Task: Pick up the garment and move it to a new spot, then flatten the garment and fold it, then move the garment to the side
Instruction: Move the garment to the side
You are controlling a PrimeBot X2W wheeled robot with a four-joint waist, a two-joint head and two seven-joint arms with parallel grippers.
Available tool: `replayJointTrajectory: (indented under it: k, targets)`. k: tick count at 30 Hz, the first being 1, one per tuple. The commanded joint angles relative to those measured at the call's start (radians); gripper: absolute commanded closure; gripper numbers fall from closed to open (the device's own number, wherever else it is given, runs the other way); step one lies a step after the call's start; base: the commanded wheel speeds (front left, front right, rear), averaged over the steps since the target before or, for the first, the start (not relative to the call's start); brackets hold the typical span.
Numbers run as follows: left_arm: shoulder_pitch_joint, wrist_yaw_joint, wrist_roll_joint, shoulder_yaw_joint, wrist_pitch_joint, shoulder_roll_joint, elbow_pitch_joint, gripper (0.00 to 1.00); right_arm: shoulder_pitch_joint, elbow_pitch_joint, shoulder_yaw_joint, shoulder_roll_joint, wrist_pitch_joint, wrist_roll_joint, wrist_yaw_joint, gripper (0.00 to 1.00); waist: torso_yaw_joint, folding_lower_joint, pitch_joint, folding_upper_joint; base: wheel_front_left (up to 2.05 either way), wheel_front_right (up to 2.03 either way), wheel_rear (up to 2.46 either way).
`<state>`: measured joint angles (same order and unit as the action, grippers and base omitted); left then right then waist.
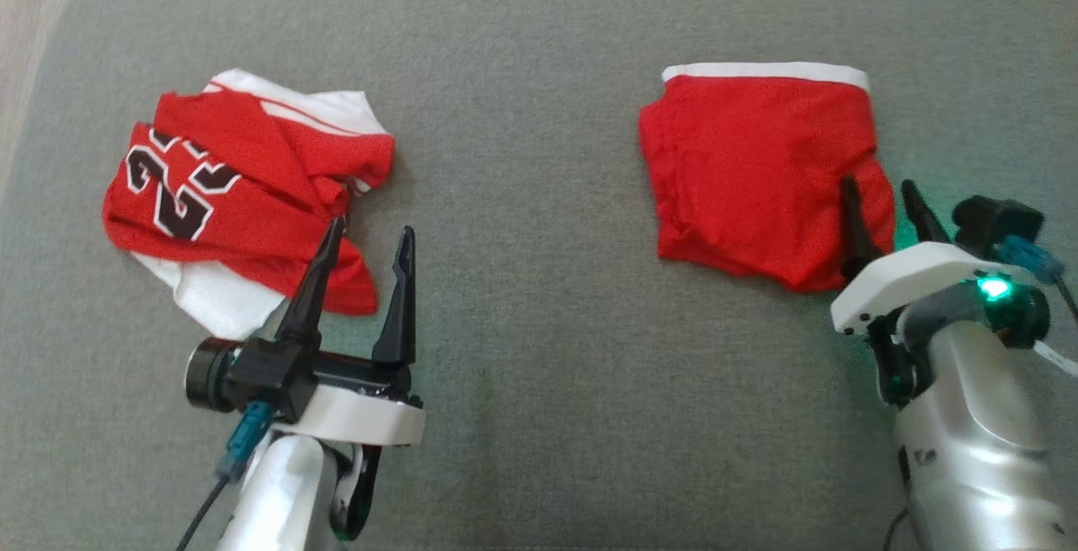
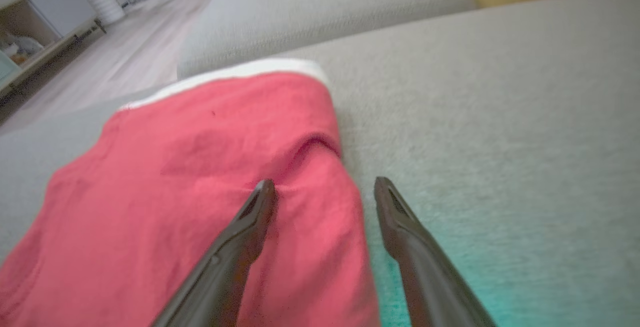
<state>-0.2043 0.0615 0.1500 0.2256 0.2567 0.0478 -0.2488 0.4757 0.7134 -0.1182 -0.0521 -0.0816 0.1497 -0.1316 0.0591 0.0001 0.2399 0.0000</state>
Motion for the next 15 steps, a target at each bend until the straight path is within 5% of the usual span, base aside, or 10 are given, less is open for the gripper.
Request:
replayJointTrajectory:
  k: [1, 7, 8, 9, 15]
  targets:
    - [-0.034, -0.003, 0.005, -0.024, 0.005, 0.003, 0.03, 0.0, 0.039, -0.007, 0.024, 0.002, 0.007, 0.004, 0.001, 0.0, 0.017, -0.0001, 0.019, 0.0, 0.0, 0.0, 0.0]
    - [-0.039, -0.006, -0.002, -0.014, 0.005, 0.002, 0.019, 0.0, 0.1, 0.128, 0.07, 0.002, 0.097, -0.005, 0.001, 0.0, 0.019, -0.0001, 0.031, 0.0, 0.0, 0.0, 0.0]
    - [-0.041, -0.004, -0.005, -0.013, 0.005, 0.002, 0.016, 0.0, 0.111, 0.141, 0.073, 0.002, 0.101, -0.015, 0.001, 0.12, 0.018, -0.0001, 0.029, 0.0, 0.0, 0.0, 0.0]
    - [-0.043, -0.003, -0.009, -0.015, 0.005, 0.002, 0.014, 0.0, 0.121, 0.15, 0.079, 0.0, 0.1, -0.026, 0.001, 1.0, 0.015, -0.0001, 0.026, 0.0, 0.0, 0.0, 0.0]
    - [-0.039, -0.002, -0.022, -0.04, 0.005, 0.003, 0.015, 0.0, 0.165, 0.16, 0.16, -0.029, 0.063, -0.083, 0.001, 1.0, -0.015, -0.0001, -0.002, 0.0, 0.0, 0.0, 0.0]
